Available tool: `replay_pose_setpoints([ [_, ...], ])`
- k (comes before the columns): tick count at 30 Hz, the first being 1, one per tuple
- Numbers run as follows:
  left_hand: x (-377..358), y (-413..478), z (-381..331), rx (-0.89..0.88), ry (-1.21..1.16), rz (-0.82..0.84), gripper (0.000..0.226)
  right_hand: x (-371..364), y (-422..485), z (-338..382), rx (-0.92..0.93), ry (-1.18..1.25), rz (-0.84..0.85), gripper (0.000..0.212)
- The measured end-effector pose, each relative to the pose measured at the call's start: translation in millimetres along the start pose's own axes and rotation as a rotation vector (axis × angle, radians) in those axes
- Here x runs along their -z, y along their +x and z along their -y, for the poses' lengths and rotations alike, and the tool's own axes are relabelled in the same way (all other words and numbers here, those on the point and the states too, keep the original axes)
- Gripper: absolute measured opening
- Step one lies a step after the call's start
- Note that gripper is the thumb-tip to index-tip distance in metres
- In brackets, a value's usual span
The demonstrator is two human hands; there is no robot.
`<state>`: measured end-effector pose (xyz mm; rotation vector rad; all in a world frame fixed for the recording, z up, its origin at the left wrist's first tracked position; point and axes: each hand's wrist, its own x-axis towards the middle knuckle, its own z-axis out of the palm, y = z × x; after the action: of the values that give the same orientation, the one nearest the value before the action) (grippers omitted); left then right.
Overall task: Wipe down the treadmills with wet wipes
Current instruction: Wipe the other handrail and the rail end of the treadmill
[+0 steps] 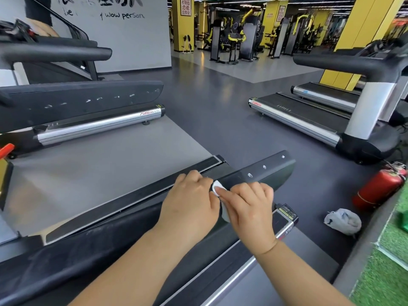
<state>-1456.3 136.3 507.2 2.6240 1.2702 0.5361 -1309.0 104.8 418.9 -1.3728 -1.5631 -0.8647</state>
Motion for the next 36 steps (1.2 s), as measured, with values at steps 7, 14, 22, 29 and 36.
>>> replay_pose_setpoints([
  [7, -4, 1, -2, 0.002, 0.013, 0.015, 0.039, 2, -6, -53, -0.003, -0.100, 0.006, 0.022],
  [14, -2, 7, -6, 0.003, 0.081, 0.022, 0.039, 7, 24, -31, -0.292, -0.085, 0.023, 0.026],
  [22, -2, 10, -3, 0.043, 0.031, -0.012, 0.039, 2, 35, -36, -0.076, -0.170, 0.141, 0.019],
  [29, -3, 5, -2, -0.014, 0.101, -0.015, 0.041, 13, 48, -73, -0.240, -0.302, 0.261, 0.015],
  [36, -3, 10, -2, -0.025, 0.146, -0.029, 0.038, 10, 23, -22, -0.063, -0.100, 0.156, 0.015],
])
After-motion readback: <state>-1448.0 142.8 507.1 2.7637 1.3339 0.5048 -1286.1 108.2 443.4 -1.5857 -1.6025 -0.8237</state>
